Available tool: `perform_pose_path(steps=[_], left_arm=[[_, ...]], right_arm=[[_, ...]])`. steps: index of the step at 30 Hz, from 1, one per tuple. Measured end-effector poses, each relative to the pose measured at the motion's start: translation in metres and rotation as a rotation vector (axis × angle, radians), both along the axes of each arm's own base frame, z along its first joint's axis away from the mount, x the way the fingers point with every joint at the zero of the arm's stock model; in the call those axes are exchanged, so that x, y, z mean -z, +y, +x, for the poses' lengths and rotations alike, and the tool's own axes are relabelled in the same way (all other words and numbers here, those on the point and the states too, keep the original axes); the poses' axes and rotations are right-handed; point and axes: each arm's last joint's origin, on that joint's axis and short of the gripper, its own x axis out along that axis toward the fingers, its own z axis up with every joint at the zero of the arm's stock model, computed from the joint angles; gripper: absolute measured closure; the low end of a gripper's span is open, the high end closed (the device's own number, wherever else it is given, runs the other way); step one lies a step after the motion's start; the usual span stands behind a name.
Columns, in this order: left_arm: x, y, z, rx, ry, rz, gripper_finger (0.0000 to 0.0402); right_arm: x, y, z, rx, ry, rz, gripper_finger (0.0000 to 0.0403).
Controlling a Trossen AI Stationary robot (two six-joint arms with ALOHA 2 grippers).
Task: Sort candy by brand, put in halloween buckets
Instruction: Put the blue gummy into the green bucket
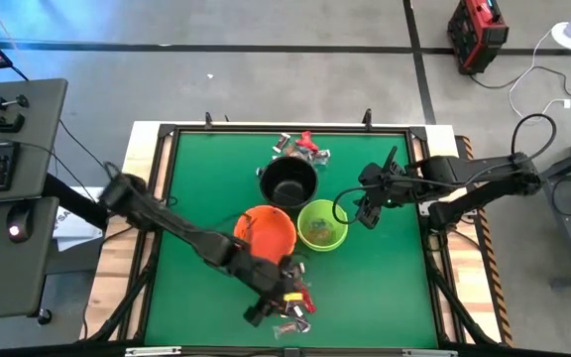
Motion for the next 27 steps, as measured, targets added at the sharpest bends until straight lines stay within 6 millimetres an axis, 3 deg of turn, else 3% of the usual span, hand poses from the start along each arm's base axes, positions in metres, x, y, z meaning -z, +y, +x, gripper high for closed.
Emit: perform_pose_path(steps=[7,9,12,15,18,22,25,27], left_arm=[[0.032,-0.014,0.026,0.172,0.003,0.214,0.0177],[0.045,-0.015,0.027,0.202,0.048,0.262,0.0177],[0.047,-0.014,0.027,0.177,0.07,0.254,0.0177],[0.017,-0.004,0.02,0.091,0.061,0.192,0.0177],[-0.035,0.024,0.006,-0.045,0.006,0.152,0.0177],[-0.104,0.082,-0.028,-0.307,-0.096,0.165,0.0177],[-0.14,0.134,-0.054,-0.551,-0.146,0.152,0.0177],[-0.152,0.171,-0.07,-0.714,-0.133,0.105,0.0177]], right_arm=[[0.0,0.0,0.0,-0.015,0.004,-0.01,0.0187],[0.0,0.0,0.0,-0.014,0.004,-0.008,0.0187],[0.0,0.0,0.0,-0.013,0.004,-0.007,0.0187],[0.0,0.0,0.0,-0.016,0.003,-0.008,0.0187],[0.0,-0.001,0.001,-0.009,-0.002,-0.008,0.0187],[-0.002,-0.005,0.004,0.021,-0.043,0.0,0.0187],[-0.004,-0.017,0.009,0.105,-0.092,0.016,0.0187],[-0.006,-0.028,0.011,0.162,-0.127,0.025,0.0187]])
